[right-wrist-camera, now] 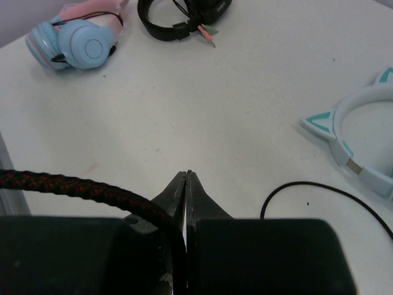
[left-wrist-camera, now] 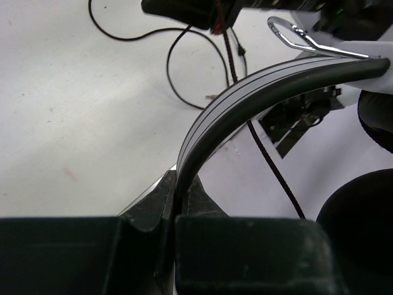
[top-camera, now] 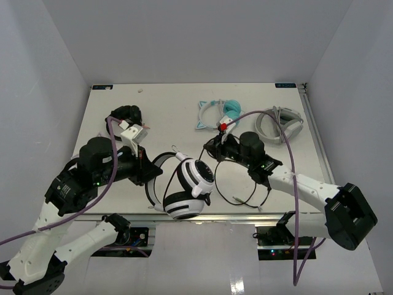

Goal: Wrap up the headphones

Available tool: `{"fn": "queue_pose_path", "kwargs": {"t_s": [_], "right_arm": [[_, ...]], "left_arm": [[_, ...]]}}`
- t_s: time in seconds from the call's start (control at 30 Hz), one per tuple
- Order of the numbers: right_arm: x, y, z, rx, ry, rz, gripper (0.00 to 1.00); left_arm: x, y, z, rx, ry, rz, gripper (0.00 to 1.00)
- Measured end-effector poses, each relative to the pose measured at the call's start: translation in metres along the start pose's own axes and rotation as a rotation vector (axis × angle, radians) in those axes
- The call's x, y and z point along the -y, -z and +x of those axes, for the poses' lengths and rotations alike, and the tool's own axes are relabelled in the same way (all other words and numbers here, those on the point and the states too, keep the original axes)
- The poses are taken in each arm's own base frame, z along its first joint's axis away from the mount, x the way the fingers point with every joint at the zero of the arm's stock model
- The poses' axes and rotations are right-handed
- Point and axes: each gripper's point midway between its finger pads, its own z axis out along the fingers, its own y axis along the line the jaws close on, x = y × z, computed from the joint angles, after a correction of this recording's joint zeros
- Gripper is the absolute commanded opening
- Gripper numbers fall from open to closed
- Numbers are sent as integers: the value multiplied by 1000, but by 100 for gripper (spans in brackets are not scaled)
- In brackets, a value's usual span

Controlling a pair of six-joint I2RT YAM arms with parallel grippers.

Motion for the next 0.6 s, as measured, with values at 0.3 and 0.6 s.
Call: {"fn": "queue_pose_path", "kwargs": {"t_s": [0.3, 0.6], "right_arm": [[-21, 19, -47, -45, -3, -76, 8], [-19, 37, -75, -75, 14, -33, 8]], "left_arm": [[-40, -30, 21, -135, -79, -137, 0], [-59, -50, 28, -212, -95, -199, 0]]}}
